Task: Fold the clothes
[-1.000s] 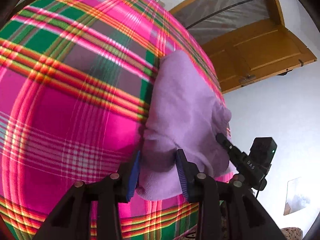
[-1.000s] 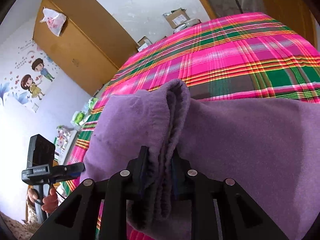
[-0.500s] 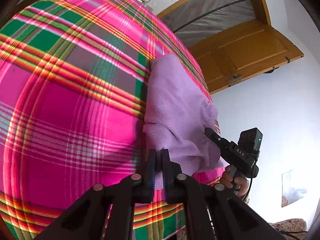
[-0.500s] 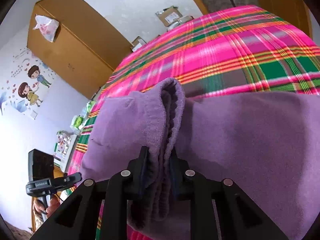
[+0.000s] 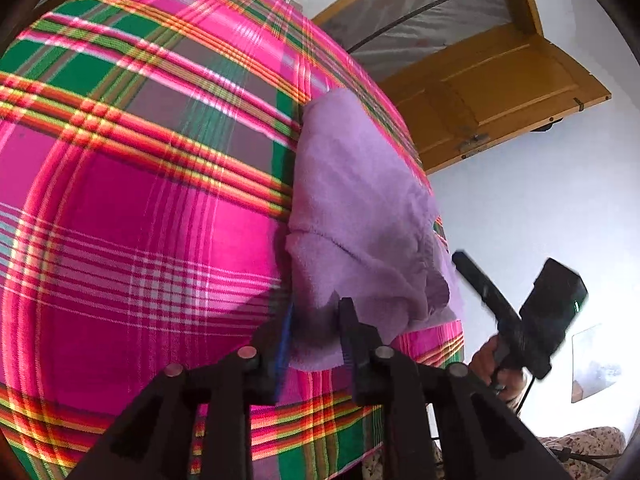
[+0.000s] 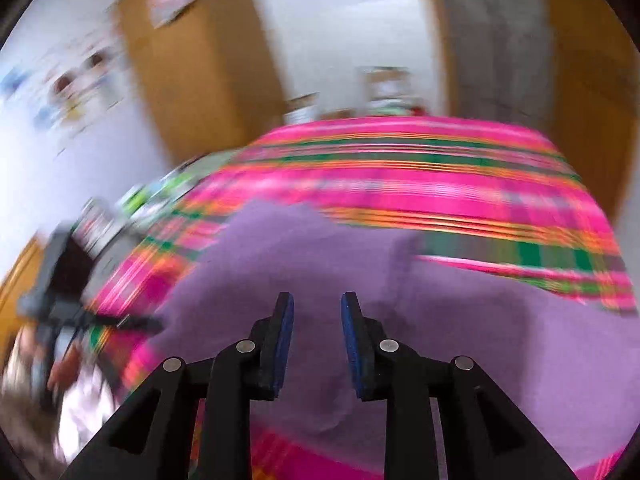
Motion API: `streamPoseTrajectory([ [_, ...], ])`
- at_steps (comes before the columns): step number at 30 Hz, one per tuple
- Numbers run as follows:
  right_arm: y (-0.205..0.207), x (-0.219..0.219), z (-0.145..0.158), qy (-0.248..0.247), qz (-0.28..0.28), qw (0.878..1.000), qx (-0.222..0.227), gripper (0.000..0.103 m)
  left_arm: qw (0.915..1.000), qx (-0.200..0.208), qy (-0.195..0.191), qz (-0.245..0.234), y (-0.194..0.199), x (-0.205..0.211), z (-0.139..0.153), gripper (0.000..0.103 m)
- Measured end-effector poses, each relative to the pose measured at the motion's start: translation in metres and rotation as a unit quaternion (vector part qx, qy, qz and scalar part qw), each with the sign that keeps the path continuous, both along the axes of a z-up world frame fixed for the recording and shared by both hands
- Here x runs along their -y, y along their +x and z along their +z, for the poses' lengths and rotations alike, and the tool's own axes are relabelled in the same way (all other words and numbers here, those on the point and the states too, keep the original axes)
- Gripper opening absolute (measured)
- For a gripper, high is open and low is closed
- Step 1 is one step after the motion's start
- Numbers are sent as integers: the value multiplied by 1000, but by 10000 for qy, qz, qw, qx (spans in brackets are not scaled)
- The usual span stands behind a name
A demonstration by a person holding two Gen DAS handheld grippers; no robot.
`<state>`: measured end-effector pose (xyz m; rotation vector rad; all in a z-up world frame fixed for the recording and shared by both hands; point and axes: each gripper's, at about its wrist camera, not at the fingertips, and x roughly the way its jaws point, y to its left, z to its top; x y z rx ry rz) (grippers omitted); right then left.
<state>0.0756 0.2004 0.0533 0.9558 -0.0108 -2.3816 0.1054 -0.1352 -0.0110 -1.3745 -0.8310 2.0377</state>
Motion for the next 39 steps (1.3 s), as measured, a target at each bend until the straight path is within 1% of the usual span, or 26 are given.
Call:
streamPoseTrajectory([
  [1,5,9,-2,95,269,9996,-25,27,10000,3,16,-7,0,-1,-1,23],
  [2,10,23,-7,321,504,9982,-69,27,10000,-11,24,-11,0,-1,-1,23],
  [3,12,31,-11,513,571,9970,-94,27,10000,-28,30,-14,0,-1,-1,22],
  [4,12,36,-16,739,604,9954,-124,27,10000,-49,34,-18,1,-1,-2,20],
  [5,11,40,-19,830,628,9945,-126,27,10000,-71,38,-21,1,-1,-2,16],
  [7,6,42,-22,584,794,9951,65,27,9999,-111,31,-23,1,-2,-1,15],
  [8,3,47,-26,522,974,9935,288,27,9999,-130,19,-33,1,-3,-1,14],
  [12,14,56,-31,728,1355,9878,239,27,9997,-221,-68,-102,-1,-7,-1,10],
  [14,12,58,-35,851,1308,9875,229,25,9994,-287,-107,-148,-2,-10,0,10],
  [16,11,59,-36,1042,1233,9868,153,4,9993,-308,-112,-167,-2,-9,0,9],
  [17,11,59,-36,1107,1196,9865,129,4,9994,-303,-97,-160,-1,-9,-1,9],
  [18,8,58,-35,1158,1107,9871,73,1,9994,-297,-81,-154,-1,-8,-1,9],
  [19,5,58,-35,1209,1018,9874,17,0,9994,-292,-66,-147,0,-7,-2,9],
  [20,2,54,-32,1304,820,9880,-105,0,9995,-289,-56,-143,0,-6,-2,9],
  [22,-3,45,-27,1209,641,9906,-56,0,9994,-304,-81,-164,2,-5,-3,9],
  [24,-11,38,-21,963,694,9929,-19,0,9992,-320,-114,-197,2,-5,-2,9],
  [26,-19,38,-12,989,753,9921,-185,3,9992,-326,-142,-206,2,-5,-1,9],
  [28,-33,40,-5,1015,775,9913,-317,16,9990,-351,-181,-213,2,-6,0,9],
  [29,-42,41,-2,1008,789,9911,-369,19,9989,-361,-195,-211,3,-6,0,10],
  [30,-52,42,-1,992,768,9914,-376,26,9990,-357,-196,-208,4,-5,0,10],
  [31,-58,45,0,977,791,9915,-346,28,9990,-352,-196,-208,4,-4,-1,10],
  [34,-83,55,-1,1016,921,9901,-291,31,9989,-344,-224,-223,3,-5,1,10],
  [36,-96,64,-3,1173,1031,9872,-312,31,9987,-356,-268,-246,3,-7,2,10],
  [39,-116,77,-9,1141,1376,9839,-81,31,9986,-348,-287,-261,2,-6,2,10],
])
